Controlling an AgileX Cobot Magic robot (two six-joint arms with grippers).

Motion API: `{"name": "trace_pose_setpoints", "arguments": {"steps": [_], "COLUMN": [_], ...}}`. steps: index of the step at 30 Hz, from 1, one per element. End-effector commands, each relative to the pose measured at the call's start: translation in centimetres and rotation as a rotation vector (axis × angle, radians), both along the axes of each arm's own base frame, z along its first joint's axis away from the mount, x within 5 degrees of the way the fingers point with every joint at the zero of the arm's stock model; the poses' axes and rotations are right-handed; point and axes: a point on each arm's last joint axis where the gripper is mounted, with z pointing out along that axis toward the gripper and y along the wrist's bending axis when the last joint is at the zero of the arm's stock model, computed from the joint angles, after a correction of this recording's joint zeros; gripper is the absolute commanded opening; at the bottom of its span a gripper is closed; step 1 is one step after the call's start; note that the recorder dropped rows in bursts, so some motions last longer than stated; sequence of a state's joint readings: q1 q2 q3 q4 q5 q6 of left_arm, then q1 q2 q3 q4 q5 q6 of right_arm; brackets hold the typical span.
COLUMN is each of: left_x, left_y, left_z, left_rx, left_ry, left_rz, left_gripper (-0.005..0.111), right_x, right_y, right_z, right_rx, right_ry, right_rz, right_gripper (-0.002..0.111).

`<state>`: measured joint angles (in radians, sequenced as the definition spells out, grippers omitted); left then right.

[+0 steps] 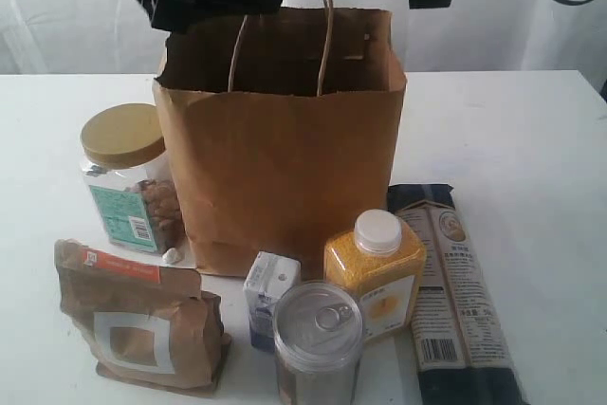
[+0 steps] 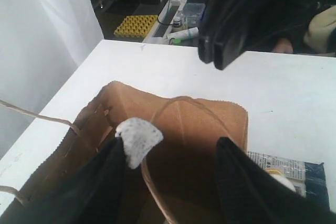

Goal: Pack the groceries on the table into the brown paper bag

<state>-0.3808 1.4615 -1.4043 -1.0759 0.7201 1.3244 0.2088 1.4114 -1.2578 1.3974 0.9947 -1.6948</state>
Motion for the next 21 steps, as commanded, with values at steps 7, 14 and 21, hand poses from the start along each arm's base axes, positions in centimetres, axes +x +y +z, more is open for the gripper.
{"name": "trace_pose_setpoints", "arguments": {"steps": [7, 14, 21], "left_x": [-0.3, -0.4, -0.4], "left_y": [-0.2, -0.2, -0.2], "left_z": [0.7, 0.8, 0.8], "left_rx": [-0.041, -0.052, -0.051], "left_ry": [-0.026, -0.022, -0.025], "left_rz": [-0.025, -0.025, -0.026], "left_gripper": [0.056, 0.056, 0.056], "right_x": [0.9, 1.4, 1.1], "right_y": [0.3, 1.4, 2.5], "right_z": [-0.9, -1.9, -1.9], "right_rx": [0.068, 0.063, 0.061], "right_ry": [0.004, 0.034, -0.010], "right_rz": [-0.009, 0.017, 0.043], "right_gripper": [0.031, 0.034, 0.034]}}
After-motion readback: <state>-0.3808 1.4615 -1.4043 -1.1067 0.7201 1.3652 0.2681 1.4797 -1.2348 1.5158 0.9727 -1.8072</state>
